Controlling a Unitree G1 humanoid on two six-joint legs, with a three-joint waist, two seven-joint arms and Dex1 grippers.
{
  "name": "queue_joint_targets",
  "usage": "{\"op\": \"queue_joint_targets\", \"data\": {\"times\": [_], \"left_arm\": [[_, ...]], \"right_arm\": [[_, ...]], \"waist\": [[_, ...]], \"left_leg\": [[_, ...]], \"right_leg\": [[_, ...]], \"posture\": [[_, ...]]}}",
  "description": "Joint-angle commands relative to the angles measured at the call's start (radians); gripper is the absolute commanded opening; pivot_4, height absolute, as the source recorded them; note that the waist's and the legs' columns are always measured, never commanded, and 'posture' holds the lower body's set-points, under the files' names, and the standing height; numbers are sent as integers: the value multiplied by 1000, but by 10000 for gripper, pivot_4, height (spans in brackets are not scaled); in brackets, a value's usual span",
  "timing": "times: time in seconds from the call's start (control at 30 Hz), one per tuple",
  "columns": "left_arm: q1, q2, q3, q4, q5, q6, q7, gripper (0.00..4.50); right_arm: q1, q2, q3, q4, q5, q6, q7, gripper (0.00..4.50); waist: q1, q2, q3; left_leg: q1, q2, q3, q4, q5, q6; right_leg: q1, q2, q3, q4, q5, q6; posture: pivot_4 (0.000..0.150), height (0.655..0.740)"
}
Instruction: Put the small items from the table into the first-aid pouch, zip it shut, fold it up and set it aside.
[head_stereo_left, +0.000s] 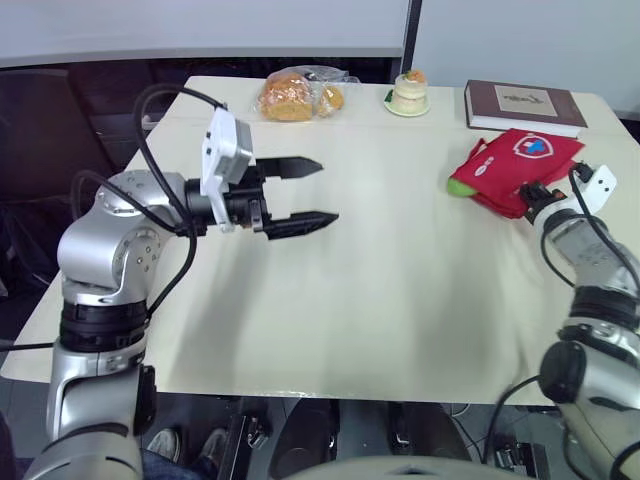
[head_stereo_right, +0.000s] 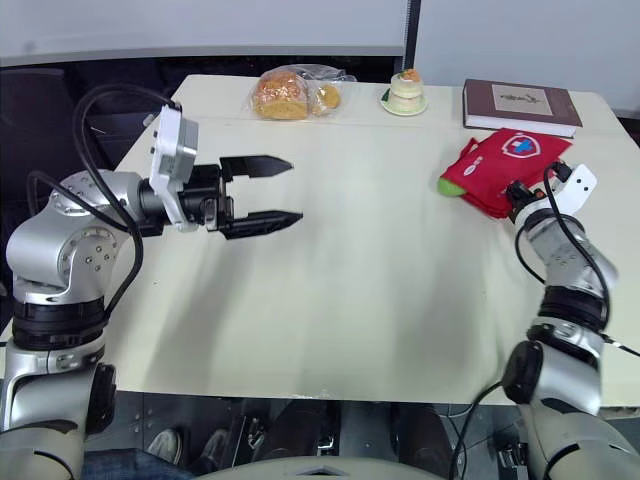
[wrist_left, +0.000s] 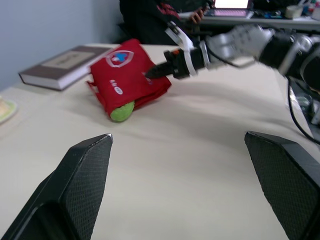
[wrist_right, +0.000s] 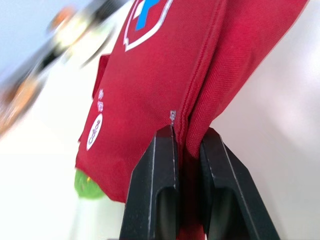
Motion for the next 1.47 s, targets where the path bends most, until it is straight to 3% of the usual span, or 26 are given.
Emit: {"op": "queue_joint_targets", "data": {"times": [0.03,0.27,0.37,0.4,0.43,0.6,0.63,0.77,0.87,1.0,1.17,1.37,1.47], "left_arm": [[-41,-13,3,21,-6,-32,23,45000],[-50,-20,-15,74,23,-87,27,45000],[-27,-14,-10,66,25,-98,38,45000],[-19,-13,-5,61,23,-97,44,45000],[-10,-10,0,55,20,-96,49,45000],[42,7,29,18,8,-89,81,45000],[51,11,35,15,7,-88,88,45000],[91,24,52,4,10,-89,105,45000],[164,22,67,-28,11,-76,149,45000],[321,17,113,-142,-14,-39,218,45000],[556,2,198,-241,-16,-40,289,45000],[807,-20,281,-265,43,-125,326,45000],[871,-12,302,-270,56,-159,317,45000]], "right_arm": [[-117,56,-119,74,73,-204,-146,227],[-241,130,-201,312,114,-572,-197,227],[-233,145,-185,339,123,-614,-166,227],[-227,146,-178,339,125,-617,-159,9679],[-216,146,-170,331,127,-613,-148,12811],[-71,123,-52,133,120,-423,-71,36827],[-16,110,-10,48,119,-353,-49,43996],[186,34,132,-242,110,-165,55,44698],[391,-125,288,-458,21,-147,291,44698],[605,-287,314,-642,44,-180,561,44698],[810,-402,257,-664,5,-382,865,44698],[968,-524,175,-566,63,-437,1216,44698],[965,-532,145,-539,98,-411,1245,44698]], "waist": [[-7,1,1],[-6,3,2],[-3,3,2],[-3,3,2],[-3,3,2],[-2,3,2],[-3,3,2],[1,4,2],[0,6,3],[-6,6,4],[-1,6,4],[11,5,4],[14,4,4]], "left_leg": [[1,0,1,0,0,0],[0,0,1,-2,0,-1],[0,0,1,-2,0,-1],[0,0,1,-2,0,-1],[0,0,1,-2,0,-1],[0,1,0,-2,0,0],[0,1,0,-2,0,0],[0,1,-1,-2,-1,2],[0,1,0,-2,-2,3],[1,2,2,-2,-2,4],[2,4,3,-2,-2,3],[3,3,3,-2,-2,4],[3,3,3,-2,-2,4]], "right_leg": [[0,0,1,1,0,0],[-1,1,1,0,0,0],[-1,1,0,0,0,0],[-1,0,1,0,0,0],[-1,0,1,0,0,0],[-1,0,1,0,0,0],[-1,0,1,0,0,0],[-1,-1,1,0,0,0],[-1,-1,1,0,0,0],[-1,0,2,-1,0,0],[0,2,3,-2,-1,0],[1,0,3,-3,-3,-4],[2,-1,2,-4,-3,-5]], "posture": [[1500,7289],[1500,7289],[1500,7289],[1500,7289],[1500,7289],[1500,7289],[1500,7289],[1500,7289],[1500,7289],[1500,7289],[1500,7289],[1500,7289],[1500,7289]]}}
